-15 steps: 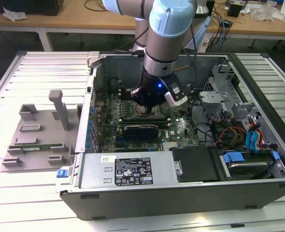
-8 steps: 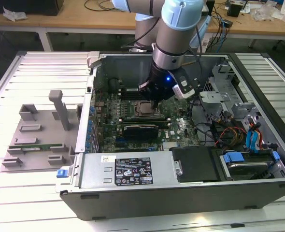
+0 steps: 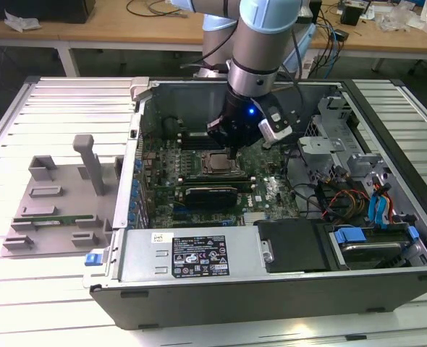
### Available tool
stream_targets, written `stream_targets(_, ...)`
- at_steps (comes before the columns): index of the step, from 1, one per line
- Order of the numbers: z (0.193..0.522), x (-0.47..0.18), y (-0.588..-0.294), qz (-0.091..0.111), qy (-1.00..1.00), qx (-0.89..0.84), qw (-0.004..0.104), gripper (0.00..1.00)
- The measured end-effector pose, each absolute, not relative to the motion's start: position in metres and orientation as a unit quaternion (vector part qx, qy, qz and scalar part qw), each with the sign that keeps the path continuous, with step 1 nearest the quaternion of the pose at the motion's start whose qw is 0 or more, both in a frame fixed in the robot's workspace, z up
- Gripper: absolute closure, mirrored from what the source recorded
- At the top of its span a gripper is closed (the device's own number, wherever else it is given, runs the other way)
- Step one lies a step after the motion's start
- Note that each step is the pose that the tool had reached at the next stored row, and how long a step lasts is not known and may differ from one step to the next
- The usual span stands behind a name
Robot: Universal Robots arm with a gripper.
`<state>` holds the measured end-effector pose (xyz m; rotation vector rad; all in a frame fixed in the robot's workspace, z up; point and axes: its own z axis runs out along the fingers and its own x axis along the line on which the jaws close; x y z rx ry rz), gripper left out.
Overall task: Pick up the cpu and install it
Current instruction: 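Install the second cpu locking lever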
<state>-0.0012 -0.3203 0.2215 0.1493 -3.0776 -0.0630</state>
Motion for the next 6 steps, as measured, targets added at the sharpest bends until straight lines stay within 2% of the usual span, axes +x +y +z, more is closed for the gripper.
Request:
stream_targets(3,0.246,-0.001,-0.32,-0.013,-0.998,0.048,0.029,0.89)
stream_targets(6,0.246,-0.001,-0.32,-0.013,-0.998,0.048,0.029,0.89)
